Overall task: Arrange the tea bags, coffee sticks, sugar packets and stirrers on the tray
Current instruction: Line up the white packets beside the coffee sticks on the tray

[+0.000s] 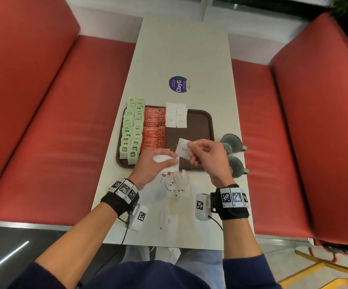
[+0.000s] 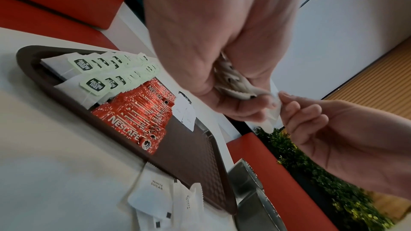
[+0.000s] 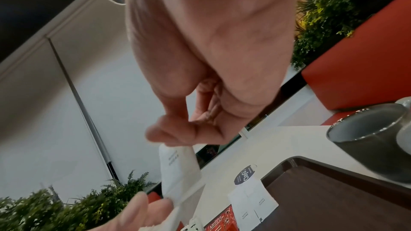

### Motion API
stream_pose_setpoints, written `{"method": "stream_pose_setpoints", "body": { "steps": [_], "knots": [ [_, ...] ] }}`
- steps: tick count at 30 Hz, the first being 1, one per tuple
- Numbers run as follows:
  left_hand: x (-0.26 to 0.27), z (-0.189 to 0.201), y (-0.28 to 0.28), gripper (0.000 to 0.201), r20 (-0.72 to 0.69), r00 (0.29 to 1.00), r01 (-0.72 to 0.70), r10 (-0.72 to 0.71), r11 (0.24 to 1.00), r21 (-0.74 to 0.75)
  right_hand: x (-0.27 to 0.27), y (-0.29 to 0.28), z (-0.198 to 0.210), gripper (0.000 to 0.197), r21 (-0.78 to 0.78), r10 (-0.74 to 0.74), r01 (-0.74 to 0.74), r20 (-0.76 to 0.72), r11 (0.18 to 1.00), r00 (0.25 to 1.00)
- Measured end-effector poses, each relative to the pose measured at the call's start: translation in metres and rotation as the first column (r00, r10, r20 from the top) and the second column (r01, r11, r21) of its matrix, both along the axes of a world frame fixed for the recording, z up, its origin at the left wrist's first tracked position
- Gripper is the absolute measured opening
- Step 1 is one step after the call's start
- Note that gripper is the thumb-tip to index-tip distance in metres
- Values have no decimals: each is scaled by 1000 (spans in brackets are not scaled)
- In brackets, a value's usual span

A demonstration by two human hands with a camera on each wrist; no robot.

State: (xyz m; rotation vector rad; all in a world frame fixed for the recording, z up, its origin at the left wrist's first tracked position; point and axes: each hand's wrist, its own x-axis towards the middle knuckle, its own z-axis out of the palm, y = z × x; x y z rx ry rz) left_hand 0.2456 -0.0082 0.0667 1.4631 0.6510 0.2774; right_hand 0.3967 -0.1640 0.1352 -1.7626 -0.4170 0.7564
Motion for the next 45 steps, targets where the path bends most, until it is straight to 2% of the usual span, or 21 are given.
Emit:
{"method": "stream_pose_setpoints", "body": {
  "steps": [3,5,9,12,15,19,22,28,34,36,39,41,45],
  "knots": [
    [8,-10,8,23,-56,998,-4,9,997,80,15,11,-4,22,-33,-2,5,76,999,997],
    [17,-10,12,28,-75,996,-31,37,996,84,23,19,-7,19,-63,18,-12,98,998,995],
    [35,-10,19,11,-34,998,-58,61,996,71,36,36,-20,14,-125,100,-85,127,989,987],
    [44,-17,29,18,-91,993,-73,79,995,68,56,45,-27,5,-135,167,-149,136,980,977],
    [48,-20,38,14,-111,988,-96,107,990,100,77,60,-31,2,-202,277,-240,183,950,943],
    [47,-25,49,7,-71,979,-190,193,980,55,116,95,-53,6,-303,220,-118,330,946,918],
    [41,-29,56,6,-96,972,-214,215,977,23,141,123,-80,5,-382,239,-75,403,921,884],
    [28,-33,66,10,-126,959,-257,252,966,-26,152,171,-120,5,-520,388,-157,372,840,844],
    [19,-26,80,10,-120,957,-271,262,960,-68,155,198,-136,5,-584,455,-173,381,793,805],
    [18,-24,82,11,-124,958,-271,258,958,-95,155,203,-140,11,-602,451,-152,383,784,806],
    [17,-20,85,13,-116,964,-248,237,965,-89,152,208,-144,4,-615,428,-109,398,781,811],
    [17,-16,85,14,-99,967,-244,234,964,-102,148,209,-145,8,-623,409,-75,414,779,813],
    [18,-10,86,29,-81,966,-254,246,959,-123,139,208,-139,16,-598,341,-20,429,801,837]
  ]
}}
